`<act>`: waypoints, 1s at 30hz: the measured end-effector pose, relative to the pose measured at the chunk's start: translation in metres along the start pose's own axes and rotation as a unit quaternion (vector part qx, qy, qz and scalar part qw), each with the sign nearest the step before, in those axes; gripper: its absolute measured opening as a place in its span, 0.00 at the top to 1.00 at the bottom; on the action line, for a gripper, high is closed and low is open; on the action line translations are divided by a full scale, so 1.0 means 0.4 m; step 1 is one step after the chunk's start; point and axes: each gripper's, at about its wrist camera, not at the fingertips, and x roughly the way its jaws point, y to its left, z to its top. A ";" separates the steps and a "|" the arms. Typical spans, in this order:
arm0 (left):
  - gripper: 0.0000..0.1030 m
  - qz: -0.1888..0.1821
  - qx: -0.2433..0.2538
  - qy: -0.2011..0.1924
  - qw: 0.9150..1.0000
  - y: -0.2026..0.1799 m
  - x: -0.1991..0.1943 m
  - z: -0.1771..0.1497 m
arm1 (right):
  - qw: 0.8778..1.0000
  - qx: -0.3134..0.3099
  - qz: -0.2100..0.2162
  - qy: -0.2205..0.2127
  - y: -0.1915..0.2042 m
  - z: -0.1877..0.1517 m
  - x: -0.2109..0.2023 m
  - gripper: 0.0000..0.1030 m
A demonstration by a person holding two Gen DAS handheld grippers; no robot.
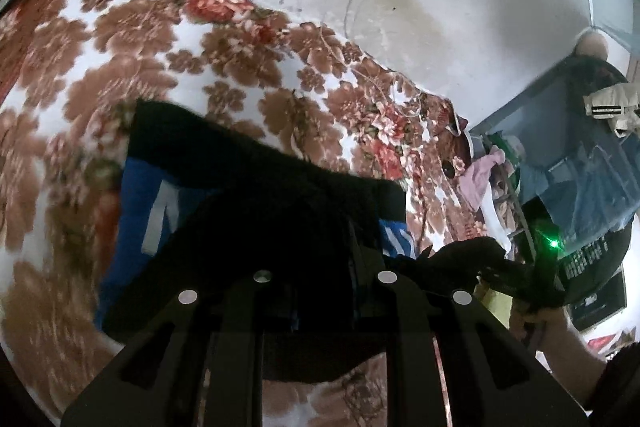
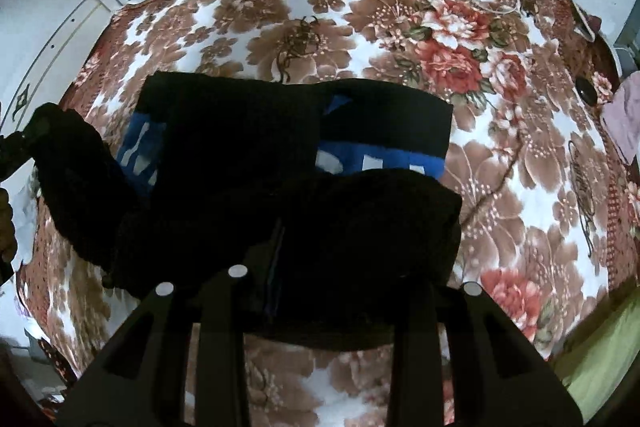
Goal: Fold large clothes
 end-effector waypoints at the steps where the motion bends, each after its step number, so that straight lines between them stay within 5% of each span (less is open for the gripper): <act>1: 0.85 -0.002 -0.001 0.002 1.000 0.006 0.014 0.015 | 1.000 0.001 0.002 0.005 -0.006 0.019 0.018 0.69; 17: 0.85 0.000 -0.076 0.033 0.997 0.178 0.238 0.287 | 0.999 -0.014 -0.008 0.049 -0.067 0.327 0.206 0.70; 25: 0.84 0.023 -0.175 0.077 0.981 0.333 0.413 0.325 | 0.992 0.015 0.009 0.125 -0.141 0.422 0.457 0.69; 30: 0.80 0.048 -0.188 0.111 0.975 0.395 0.506 0.333 | 0.987 0.055 0.056 0.141 -0.212 0.436 0.523 0.56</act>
